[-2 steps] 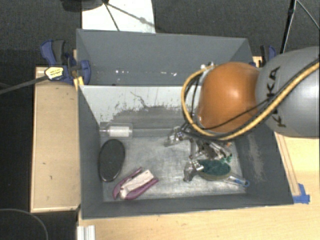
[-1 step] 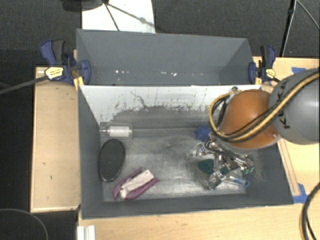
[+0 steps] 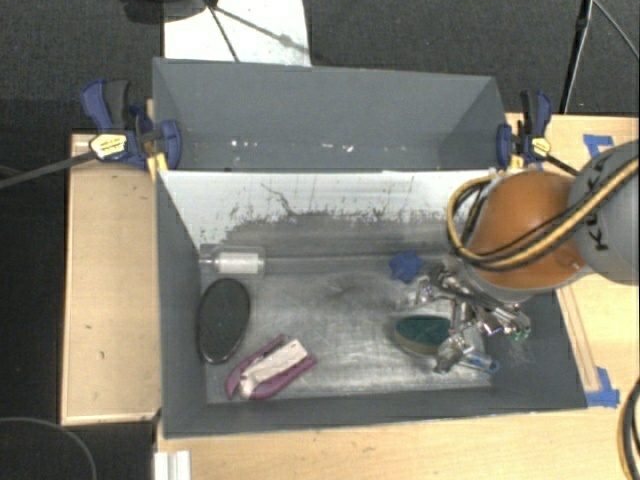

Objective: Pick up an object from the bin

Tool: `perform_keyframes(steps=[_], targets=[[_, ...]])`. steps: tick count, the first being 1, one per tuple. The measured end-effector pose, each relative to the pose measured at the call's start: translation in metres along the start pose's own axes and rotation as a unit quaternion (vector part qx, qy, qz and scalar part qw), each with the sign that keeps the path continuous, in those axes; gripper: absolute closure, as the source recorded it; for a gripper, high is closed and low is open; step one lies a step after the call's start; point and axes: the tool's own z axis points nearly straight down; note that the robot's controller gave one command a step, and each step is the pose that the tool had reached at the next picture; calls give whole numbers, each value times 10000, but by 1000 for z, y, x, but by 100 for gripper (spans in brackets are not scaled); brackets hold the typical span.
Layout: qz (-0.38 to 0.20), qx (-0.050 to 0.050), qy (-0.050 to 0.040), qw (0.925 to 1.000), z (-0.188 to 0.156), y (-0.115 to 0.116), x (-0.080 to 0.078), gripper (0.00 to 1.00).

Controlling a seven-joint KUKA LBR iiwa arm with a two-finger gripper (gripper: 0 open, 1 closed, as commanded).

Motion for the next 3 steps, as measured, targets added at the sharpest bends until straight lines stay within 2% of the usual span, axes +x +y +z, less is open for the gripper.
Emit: perform_keyframes(steps=[1, 2, 3], targets=[[2, 0, -10, 10000, -1, 1, -1, 100], [95, 11, -23, 10000, -82, -8, 3, 100], [61, 16, -31, 10000, -196, -15, -4, 100]])
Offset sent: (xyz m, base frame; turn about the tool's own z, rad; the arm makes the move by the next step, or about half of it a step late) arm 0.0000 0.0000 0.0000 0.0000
